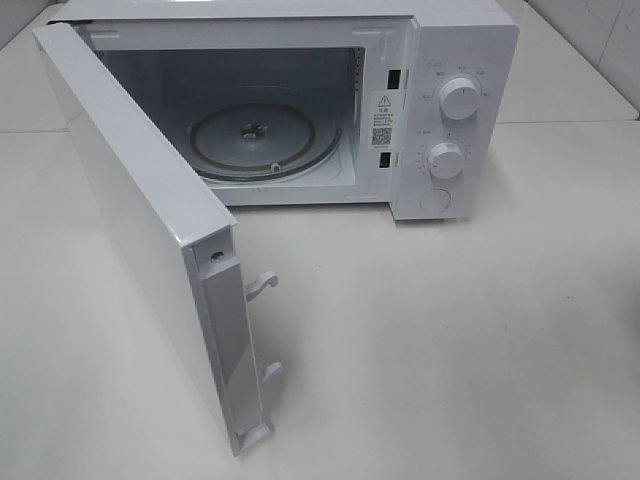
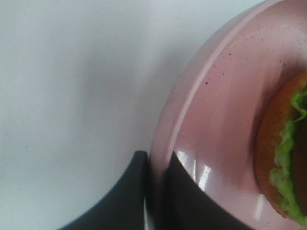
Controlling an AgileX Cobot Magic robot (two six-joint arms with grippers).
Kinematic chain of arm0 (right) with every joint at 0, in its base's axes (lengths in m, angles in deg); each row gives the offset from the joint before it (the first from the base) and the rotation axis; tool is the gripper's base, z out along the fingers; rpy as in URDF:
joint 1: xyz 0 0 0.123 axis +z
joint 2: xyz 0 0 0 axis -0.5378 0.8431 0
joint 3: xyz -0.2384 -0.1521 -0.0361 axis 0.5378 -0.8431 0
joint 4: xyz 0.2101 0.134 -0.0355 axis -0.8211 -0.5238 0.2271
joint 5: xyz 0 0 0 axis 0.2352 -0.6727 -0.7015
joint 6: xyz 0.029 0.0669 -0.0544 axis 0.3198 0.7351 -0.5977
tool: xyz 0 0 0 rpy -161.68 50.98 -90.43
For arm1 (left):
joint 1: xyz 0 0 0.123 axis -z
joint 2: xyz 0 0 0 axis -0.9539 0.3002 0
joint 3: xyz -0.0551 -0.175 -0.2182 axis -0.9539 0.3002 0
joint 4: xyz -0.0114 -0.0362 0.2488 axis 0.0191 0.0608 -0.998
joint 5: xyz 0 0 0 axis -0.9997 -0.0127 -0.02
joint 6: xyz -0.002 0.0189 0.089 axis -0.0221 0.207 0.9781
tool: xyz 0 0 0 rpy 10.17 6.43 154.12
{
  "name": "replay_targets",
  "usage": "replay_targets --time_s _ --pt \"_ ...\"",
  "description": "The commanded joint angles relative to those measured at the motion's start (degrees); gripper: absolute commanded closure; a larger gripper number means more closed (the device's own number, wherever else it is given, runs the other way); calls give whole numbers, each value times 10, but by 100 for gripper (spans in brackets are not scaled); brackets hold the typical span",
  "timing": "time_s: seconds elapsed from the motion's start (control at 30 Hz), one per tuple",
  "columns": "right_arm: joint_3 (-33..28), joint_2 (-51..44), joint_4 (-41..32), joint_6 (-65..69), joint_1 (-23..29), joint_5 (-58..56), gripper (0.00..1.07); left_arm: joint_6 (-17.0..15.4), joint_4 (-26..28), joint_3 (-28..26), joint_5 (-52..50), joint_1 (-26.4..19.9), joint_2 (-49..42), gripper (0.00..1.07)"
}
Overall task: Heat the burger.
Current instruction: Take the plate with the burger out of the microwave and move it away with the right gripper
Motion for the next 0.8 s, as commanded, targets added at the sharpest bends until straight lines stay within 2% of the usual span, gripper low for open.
replay_targets --time_s 0.03,0.2,0.8 --pt "7 41 73 60 -3 3 106 -2 -1 2 -5 -1 -5 7" --pt "7 80 107 113 -3 3 105 -2 -1 2 -5 -1 -5 7" --pt "15 173 112 151 -3 64 102 -2 -1 2 -5 -1 -5 7"
